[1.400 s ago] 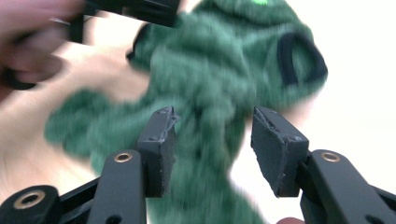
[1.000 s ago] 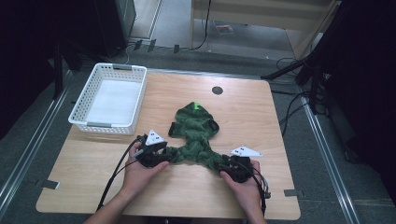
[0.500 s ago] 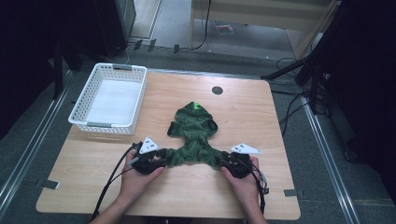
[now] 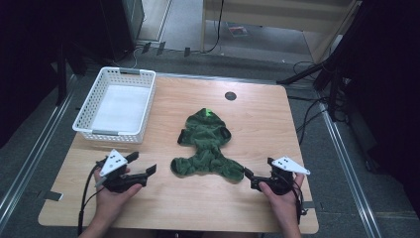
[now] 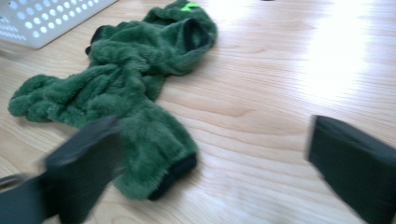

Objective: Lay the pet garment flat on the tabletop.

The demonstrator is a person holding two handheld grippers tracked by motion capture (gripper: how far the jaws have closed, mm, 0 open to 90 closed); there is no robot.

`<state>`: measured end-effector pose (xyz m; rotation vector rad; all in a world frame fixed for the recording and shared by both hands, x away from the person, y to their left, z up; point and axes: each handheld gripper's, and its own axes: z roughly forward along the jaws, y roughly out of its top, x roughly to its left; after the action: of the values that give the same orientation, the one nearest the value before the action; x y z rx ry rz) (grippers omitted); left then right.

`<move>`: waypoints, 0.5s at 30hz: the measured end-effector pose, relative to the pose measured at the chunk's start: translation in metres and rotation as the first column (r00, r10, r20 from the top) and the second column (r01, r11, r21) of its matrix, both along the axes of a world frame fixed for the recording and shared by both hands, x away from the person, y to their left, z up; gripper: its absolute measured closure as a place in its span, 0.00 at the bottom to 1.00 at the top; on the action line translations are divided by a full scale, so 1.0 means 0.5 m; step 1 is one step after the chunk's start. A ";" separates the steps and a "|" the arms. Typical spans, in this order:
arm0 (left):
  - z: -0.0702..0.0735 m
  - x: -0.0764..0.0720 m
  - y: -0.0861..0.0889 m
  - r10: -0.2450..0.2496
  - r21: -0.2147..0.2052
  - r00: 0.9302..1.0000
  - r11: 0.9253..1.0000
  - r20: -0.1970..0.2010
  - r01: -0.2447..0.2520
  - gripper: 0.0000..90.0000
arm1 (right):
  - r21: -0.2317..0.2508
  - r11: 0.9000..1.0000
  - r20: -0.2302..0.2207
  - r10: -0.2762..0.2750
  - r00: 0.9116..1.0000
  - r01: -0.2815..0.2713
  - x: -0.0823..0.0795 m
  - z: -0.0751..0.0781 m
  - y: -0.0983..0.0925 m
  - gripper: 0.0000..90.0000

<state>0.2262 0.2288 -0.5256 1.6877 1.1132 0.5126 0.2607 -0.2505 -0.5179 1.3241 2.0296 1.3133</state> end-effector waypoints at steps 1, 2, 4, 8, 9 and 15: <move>0.002 -0.004 0.014 0.016 -0.019 1.000 1.000 0.003 -0.016 0.14 | 0.001 1.000 0.008 -0.004 1.000 0.004 -0.004 0.001 -0.005 0.00; 0.004 -0.008 0.029 0.028 -0.027 1.000 0.999 0.003 -0.028 0.13 | 0.001 1.000 0.017 -0.012 1.000 0.012 -0.009 0.003 -0.011 0.00; 0.005 -0.017 0.059 0.038 -0.035 0.999 0.999 0.006 -0.038 0.08 | -0.009 0.999 0.030 -0.033 0.999 0.033 -0.017 0.005 -0.024 0.00; 0.003 -0.034 0.118 0.076 -0.061 0.997 0.995 0.005 -0.075 0.00 | -0.001 0.997 0.024 -0.076 0.997 0.076 -0.032 0.001 -0.056 0.00; 0.002 -0.038 0.136 0.093 -0.065 0.996 0.994 0.002 -0.093 0.00 | -0.002 0.996 0.021 -0.084 0.996 0.084 -0.034 -0.001 -0.062 0.00; -0.005 -0.060 0.211 0.196 -0.035 0.981 0.980 -0.001 -0.196 0.00 | -0.014 0.990 0.005 -0.137 0.991 0.137 -0.057 -0.016 -0.111 0.00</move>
<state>0.1961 0.3342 -0.5282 1.5549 1.2869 0.6154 0.2323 -0.3058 -0.5256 1.4260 1.9041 1.2375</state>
